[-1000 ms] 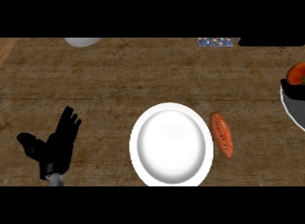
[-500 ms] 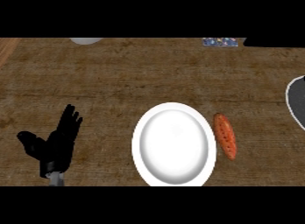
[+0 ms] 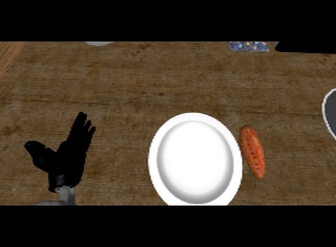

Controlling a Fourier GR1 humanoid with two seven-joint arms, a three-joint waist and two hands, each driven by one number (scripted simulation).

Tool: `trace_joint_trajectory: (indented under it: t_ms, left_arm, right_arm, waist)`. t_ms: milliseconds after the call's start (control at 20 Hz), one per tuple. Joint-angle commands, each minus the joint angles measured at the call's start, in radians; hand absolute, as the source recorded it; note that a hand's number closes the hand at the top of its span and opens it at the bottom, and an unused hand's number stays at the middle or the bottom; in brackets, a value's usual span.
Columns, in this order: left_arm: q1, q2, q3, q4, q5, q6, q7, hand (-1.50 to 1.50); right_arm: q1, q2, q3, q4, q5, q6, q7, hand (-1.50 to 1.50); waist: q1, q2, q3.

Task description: Pick the tomato from the plate and place it in the pan

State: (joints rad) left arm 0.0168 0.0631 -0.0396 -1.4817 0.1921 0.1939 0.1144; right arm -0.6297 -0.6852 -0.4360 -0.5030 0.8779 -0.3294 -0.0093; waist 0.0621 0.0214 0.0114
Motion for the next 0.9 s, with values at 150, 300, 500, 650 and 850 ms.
trace_joint_trajectory:
  t_ms: [150, 300, 500, 650, 850]
  left_arm:
    - [0.013, -0.005, -0.003, 0.068, -0.008, -0.011, -0.016, 0.00]
    - [0.036, -0.013, -0.019, 0.030, -0.008, 0.000, 0.017, 0.00]
    - [0.049, -0.010, -0.009, 0.041, -0.003, -0.011, -0.004, 0.00]
    - [0.055, -0.011, 0.003, 0.055, -0.002, -0.008, -0.024, 0.00]
    - [0.061, -0.010, -0.003, 0.007, -0.006, 0.011, 0.022, 0.00]
  right_arm:
    - [-0.089, -0.002, -0.095, 0.136, -0.097, -0.048, -0.186, -1.50]
    - [-0.118, 0.039, -0.204, 0.122, -0.245, 0.015, -0.295, -1.50]
    - [-0.126, -0.014, -0.326, 0.151, -0.386, 0.141, -0.407, -1.50]
    - [-0.123, -0.066, -0.401, 0.192, -0.470, 0.259, -0.423, -1.50]
    - [-0.079, -0.107, -0.470, 0.244, -0.556, 0.421, -0.477, -1.50]
  waist:
    - [0.002, 0.008, -0.004]
    - [-0.009, -0.001, -0.001]
    - [-0.023, 0.000, -0.002]
    - [-0.034, -0.003, -0.005]
    - [-0.037, -0.008, -0.005]
